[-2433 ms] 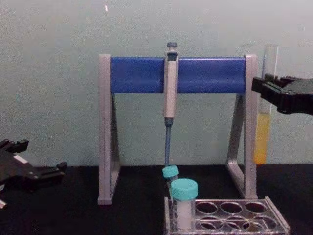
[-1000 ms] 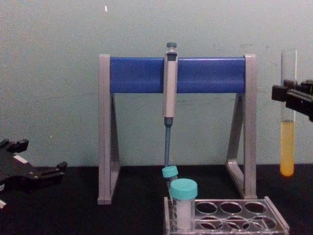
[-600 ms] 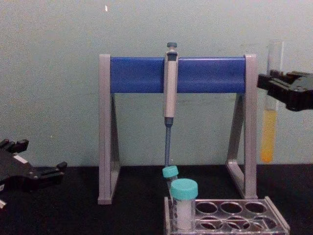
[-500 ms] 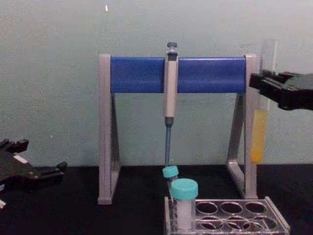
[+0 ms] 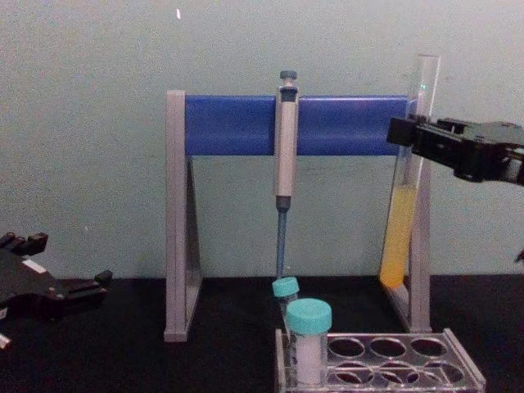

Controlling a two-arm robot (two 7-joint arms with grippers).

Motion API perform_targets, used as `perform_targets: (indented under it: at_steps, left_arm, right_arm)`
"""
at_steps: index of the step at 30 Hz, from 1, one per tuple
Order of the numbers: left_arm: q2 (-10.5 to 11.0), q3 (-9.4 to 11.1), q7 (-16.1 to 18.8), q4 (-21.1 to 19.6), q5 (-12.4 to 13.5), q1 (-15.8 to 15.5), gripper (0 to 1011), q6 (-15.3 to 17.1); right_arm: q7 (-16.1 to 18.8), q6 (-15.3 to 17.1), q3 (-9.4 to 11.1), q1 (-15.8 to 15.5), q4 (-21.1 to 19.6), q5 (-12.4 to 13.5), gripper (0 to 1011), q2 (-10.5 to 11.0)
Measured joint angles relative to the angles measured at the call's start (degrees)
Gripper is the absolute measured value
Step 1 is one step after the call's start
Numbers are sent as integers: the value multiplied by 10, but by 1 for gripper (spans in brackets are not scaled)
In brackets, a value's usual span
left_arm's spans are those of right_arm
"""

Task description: Pick up the test tube from the test tube rack, shake it, then place it back into the test tube rack.

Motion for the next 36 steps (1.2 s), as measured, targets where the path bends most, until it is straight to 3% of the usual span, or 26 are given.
perform_targets:
  at_steps: [10,13,17,24,27,36]
  left_arm:
    - [0,0,0,0,0,0,1001,0]
    - [0,0,0,0,0,0,1001,0]
    - [0,0,0,0,0,0,1001,0]
    - [0,0,0,0,0,0,1001,0]
    - [0,0,0,0,0,0,1001,0]
    - [0,0,0,0,0,0,1001,0]
  right_arm:
    - [10,42,8,-26,-40,29,230,60]
    - [-15,44,16,-35,-51,26,232,76]
    - [-41,39,18,-36,-53,9,230,82]
    - [-80,28,13,-20,-43,-31,232,70]
    - [-91,25,5,-5,-28,-49,230,52]
    - [-92,33,-15,21,-1,-66,230,12]
